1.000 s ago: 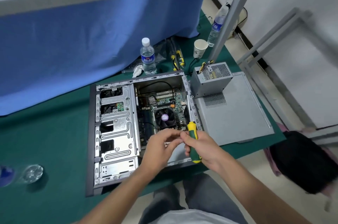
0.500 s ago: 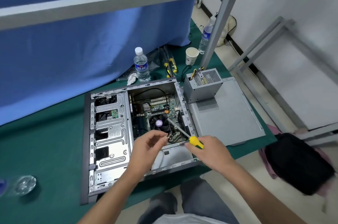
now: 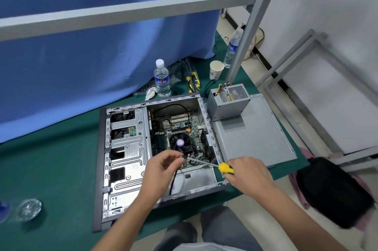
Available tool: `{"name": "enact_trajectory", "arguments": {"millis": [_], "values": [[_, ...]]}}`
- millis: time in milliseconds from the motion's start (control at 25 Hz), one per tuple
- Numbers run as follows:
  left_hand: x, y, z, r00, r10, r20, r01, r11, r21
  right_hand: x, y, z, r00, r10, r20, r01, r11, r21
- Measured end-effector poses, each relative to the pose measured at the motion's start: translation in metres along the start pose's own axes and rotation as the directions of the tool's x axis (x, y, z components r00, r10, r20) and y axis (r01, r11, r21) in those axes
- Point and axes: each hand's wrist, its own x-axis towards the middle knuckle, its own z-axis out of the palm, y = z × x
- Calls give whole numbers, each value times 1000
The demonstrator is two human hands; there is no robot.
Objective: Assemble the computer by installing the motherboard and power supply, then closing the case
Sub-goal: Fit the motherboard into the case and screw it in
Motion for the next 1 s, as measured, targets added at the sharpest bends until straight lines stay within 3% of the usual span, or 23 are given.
{"name": "enact_trajectory", "arguments": {"millis": [200,360,480,600,680,800,1000], "values": [[-1,-4,-3,995,96,12,-96,969,226,3,-2,-4,1000,-18,18,19,998,-61],[4,-4,-4,969,228,96,-247,848,469,5,0,-8,998,-58,30,61,990,-126],[8,-4,-1,947,220,235,-320,719,617,2,3,-8,995,-89,38,94,984,-153],[12,-5,5,946,167,277,-313,685,658,0,8,-11,992,-120,48,124,986,-108],[14,-6,8,948,128,292,-300,669,680,0,13,-15,984,-153,86,155,988,-13],[16,-10,7,957,67,282,-252,672,697,0,24,-33,966,-202,159,151,948,281],[20,-19,10,941,-52,333,-202,704,681,6,32,-65,994,-112,-11,89,722,686]]}}
